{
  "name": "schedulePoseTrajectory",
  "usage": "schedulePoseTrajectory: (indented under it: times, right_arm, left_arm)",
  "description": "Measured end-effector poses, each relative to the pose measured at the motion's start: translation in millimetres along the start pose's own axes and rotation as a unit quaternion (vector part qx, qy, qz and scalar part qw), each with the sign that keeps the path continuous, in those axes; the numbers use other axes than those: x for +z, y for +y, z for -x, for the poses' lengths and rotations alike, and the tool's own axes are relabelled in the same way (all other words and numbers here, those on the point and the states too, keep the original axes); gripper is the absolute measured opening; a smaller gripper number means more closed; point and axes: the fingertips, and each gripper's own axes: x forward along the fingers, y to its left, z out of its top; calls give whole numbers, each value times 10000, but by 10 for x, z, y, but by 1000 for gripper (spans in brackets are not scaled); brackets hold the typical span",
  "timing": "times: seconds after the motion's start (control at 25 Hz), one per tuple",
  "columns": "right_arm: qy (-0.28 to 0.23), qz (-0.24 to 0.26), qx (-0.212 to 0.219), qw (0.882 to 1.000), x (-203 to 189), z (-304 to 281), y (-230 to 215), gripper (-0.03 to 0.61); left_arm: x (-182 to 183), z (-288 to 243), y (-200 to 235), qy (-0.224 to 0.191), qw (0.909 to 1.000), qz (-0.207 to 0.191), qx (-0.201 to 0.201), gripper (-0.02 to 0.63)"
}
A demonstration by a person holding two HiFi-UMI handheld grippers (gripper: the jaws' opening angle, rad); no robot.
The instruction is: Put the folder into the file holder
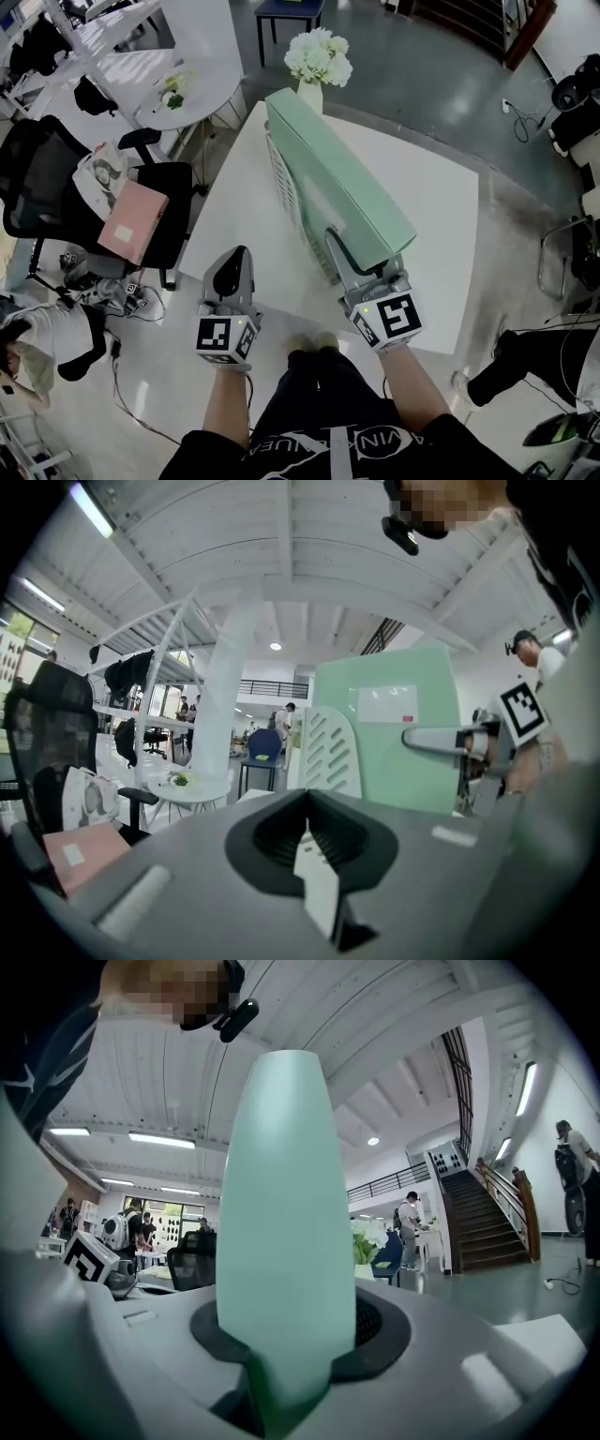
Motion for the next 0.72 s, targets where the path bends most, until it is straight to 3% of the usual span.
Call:
schedulePoseTrajectory:
  times: [0.72]
  right_arm:
    - [173, -65, -49, 9998, -460, 27, 19, 178]
  left_arm:
    - [-192, 197, 35, 165, 9996, 36, 225, 0]
